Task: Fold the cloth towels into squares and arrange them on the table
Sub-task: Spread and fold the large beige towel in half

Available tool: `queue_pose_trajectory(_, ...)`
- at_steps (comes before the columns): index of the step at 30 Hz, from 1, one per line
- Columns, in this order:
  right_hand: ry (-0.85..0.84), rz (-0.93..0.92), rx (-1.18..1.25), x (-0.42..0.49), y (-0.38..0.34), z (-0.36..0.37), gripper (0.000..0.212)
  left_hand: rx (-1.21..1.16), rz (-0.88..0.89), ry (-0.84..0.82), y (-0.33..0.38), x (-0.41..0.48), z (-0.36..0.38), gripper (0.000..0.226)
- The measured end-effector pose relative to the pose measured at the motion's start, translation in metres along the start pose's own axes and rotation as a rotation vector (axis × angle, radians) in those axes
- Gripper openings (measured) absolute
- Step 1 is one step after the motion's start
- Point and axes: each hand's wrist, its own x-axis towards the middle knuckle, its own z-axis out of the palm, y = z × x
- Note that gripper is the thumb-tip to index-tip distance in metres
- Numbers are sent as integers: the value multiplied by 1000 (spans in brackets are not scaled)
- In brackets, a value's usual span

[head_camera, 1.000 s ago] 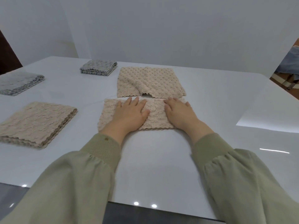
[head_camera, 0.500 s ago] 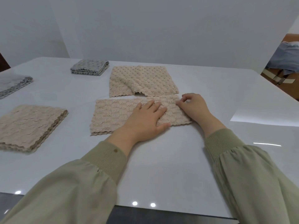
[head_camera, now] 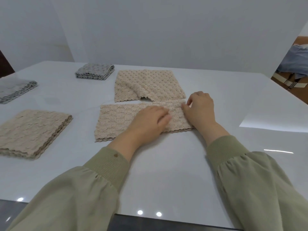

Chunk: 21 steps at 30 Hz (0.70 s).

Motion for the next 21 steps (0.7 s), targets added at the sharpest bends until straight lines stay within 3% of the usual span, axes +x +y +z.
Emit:
queue_pose_trajectory(3,165,-227,131,-7,-29,0,22,114,-173,138,-16,5,-9,46)
queue_pose_trajectory(5,-86,-311,91,-13,-51,7,39,246,-327,-1,-28,4,-12,51)
queue_pose_trajectory(8,-500,-243,-84,-18,-60,22,53,271,-527,-239,-43,-2,-15,61)
queue_pose_trajectory(14,-556,21,-97,-6,-24,18,60,215,-747,-239,-56,-16,-26,70)
queue_pose_trajectory(17,-412,78,-8,-3,-11,16,47,311,-670,-142,-55,-14,-28,69)
queue_pose_trajectory(21,-272,195,-5,5,-7,15,42,256,-278,-61,-40,-8,-22,64)
